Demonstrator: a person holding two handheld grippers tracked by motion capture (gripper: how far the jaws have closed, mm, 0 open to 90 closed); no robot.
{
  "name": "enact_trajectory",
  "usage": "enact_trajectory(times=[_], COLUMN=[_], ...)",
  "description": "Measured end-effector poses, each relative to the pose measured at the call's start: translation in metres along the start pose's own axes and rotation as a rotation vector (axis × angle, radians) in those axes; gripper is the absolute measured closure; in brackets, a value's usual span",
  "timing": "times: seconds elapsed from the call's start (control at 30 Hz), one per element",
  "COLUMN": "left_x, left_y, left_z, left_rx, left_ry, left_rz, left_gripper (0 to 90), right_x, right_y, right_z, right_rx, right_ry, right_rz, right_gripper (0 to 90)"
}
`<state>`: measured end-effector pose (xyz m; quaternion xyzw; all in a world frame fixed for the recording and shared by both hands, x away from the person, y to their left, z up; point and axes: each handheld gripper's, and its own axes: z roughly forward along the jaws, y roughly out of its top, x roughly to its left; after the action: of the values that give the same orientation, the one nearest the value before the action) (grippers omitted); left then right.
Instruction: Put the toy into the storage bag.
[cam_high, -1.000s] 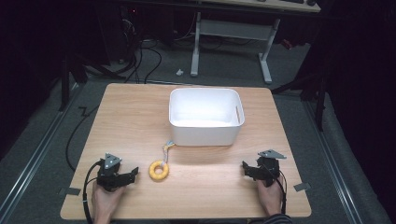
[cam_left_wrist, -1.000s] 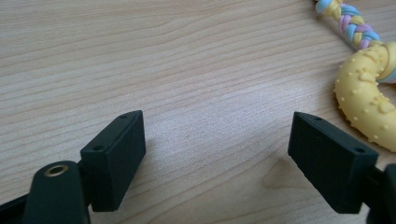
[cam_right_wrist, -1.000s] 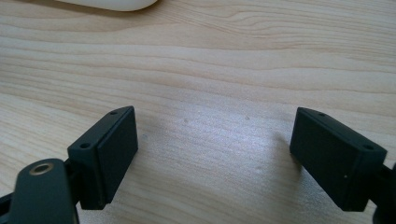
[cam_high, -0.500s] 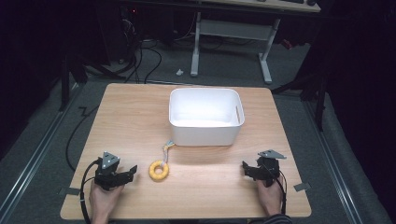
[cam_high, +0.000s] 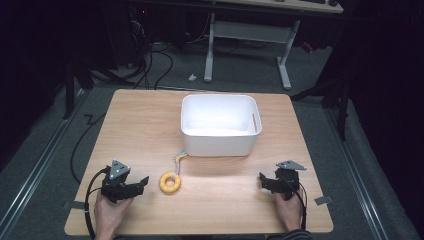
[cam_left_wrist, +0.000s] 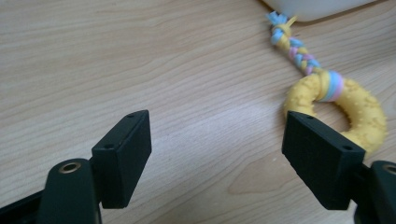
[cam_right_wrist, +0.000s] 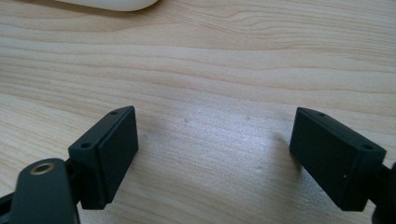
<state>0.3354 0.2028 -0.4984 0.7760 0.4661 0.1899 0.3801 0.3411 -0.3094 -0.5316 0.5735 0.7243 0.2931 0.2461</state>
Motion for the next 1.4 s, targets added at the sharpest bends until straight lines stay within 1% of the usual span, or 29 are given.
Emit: enact_trajectory(times=[0.03,0.07,0.1,0.17,0.27,0.33,0.5,0.63,0.73,0.77,0.8,0.87,0.97,1.13,1.17,1.2,1.23,1.33,1.4], left_x=[0.0,-0.001,-0.001,-0.003,-0.005,-0.007,-0.016,-0.026,-0.032,-0.036,-0.036,-0.038,-0.041,-0.044,-0.045,-0.045,-0.045,-0.047,-0.049], left_y=[0.0,0.003,0.003,0.007,0.01,0.014,0.031,0.04,0.042,0.041,0.041,0.041,0.041,0.041,0.041,0.042,0.042,0.043,0.045], left_z=[0.0,-0.001,-0.001,-0.001,-0.002,-0.002,-0.006,-0.002,0.006,0.012,0.012,0.018,0.027,0.039,0.04,0.044,0.044,0.049,0.051], left_rx=[0.0,0.001,0.001,0.0,0.007,0.011,0.016,0.027,0.061,0.085,0.085,0.11,0.147,0.208,0.217,0.239,0.239,0.264,0.276], left_ry=[0.0,-0.032,-0.032,-0.052,-0.05,-0.059,-0.072,-0.081,-0.094,-0.101,-0.101,-0.095,-0.096,-0.101,-0.099,-0.096,-0.096,-0.079,-0.07], left_rz=[0.0,-0.016,-0.016,-0.016,-0.009,-0.004,0.038,0.069,0.089,0.096,0.096,0.099,0.088,0.099,0.098,0.106,0.106,0.103,0.112], left_gripper=[24.8,24.9,25.1,26.0,26.6,27.1,28.6,30.3,31.5,33.1,33.2,34.0,35.2,39.9,39.9,41.3,41.4,41.7,43.2], right_x=[0.0,0.0,0.0,0.0,0.0,0.0,0.0,0.0,0.0,0.0,0.0,0.0,0.0,0.0,0.0,0.0,0.0,0.0,0.001], right_y=[0.0,0.0,0.0,0.0,0.0,0.0,0.0,0.0,0.0,0.0,0.0,0.0,0.0,0.0,0.0,0.0,0.0,0.0,0.0], right_z=[0.0,0.0,0.0,0.0,0.0,0.0,0.0,0.0,0.0,0.0,0.0,0.0,0.0,0.0,0.0,0.0,0.0,0.0,0.0], right_rx=[0.0,0.0,0.0,0.0,0.0,0.0,0.0,0.001,0.0,0.001,0.001,0.001,0.001,0.001,0.001,0.001,0.001,0.001,0.002], right_ry=[0.0,0.0,0.0,0.0,0.0,0.0,-0.001,0.0,0.0,0.001,0.001,0.0,0.0,0.001,0.001,0.0,0.0,0.002,0.002], right_rz=[0.0,0.002,0.002,0.0,0.0,0.0,0.002,0.0,0.0,0.0,0.0,0.0,0.001,0.0,0.0,0.001,0.001,-0.001,0.001], right_gripper=[15.4,15.4,15.4,15.4,15.4,15.4,15.5,15.5,15.5,15.5,15.5,15.5,15.5,15.5,15.5,15.5,15.5,15.5,15.5])
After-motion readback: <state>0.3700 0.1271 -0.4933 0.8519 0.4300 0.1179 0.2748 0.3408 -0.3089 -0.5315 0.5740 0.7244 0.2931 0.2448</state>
